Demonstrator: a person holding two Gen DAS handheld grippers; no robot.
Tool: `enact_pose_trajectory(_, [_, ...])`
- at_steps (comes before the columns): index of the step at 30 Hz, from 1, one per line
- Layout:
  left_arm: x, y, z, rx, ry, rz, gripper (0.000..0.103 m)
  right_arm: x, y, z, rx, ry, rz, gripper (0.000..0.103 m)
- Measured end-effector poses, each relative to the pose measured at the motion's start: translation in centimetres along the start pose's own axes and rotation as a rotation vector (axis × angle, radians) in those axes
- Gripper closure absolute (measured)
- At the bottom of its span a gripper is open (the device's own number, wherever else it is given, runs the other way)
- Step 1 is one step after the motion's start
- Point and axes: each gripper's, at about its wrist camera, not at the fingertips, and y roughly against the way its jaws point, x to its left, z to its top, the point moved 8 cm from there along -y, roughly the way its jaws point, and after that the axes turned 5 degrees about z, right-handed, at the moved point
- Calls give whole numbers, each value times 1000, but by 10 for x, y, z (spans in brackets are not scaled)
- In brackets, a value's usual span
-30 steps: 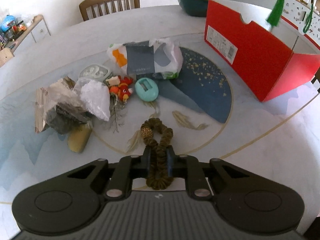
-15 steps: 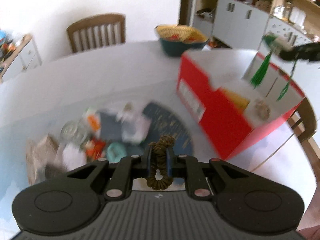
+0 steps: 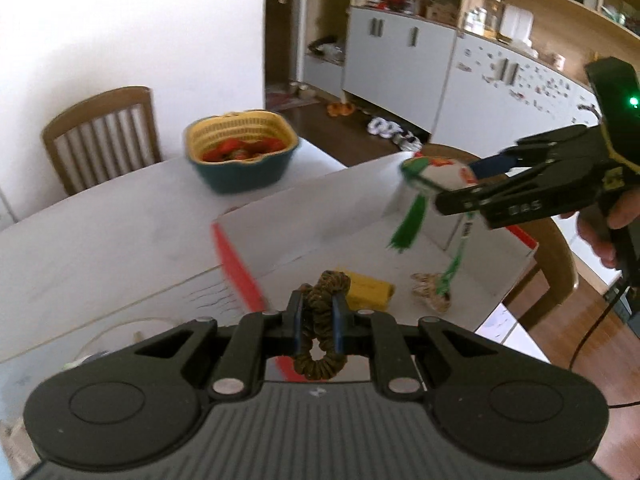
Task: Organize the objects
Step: 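Lift and carry the bracelet and the flowered pouch over the red box with both tools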
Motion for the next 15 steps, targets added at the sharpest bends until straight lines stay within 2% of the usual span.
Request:
enact_pose_trajectory(8, [-42,-52,6,94,-112,-15,89,-5,-27,-9,50,-12,0,43])
enact_pose_trajectory(15, [-58,-89,-7,237,-162,-8,89,-5,-55,-22,123,-21,-3,43])
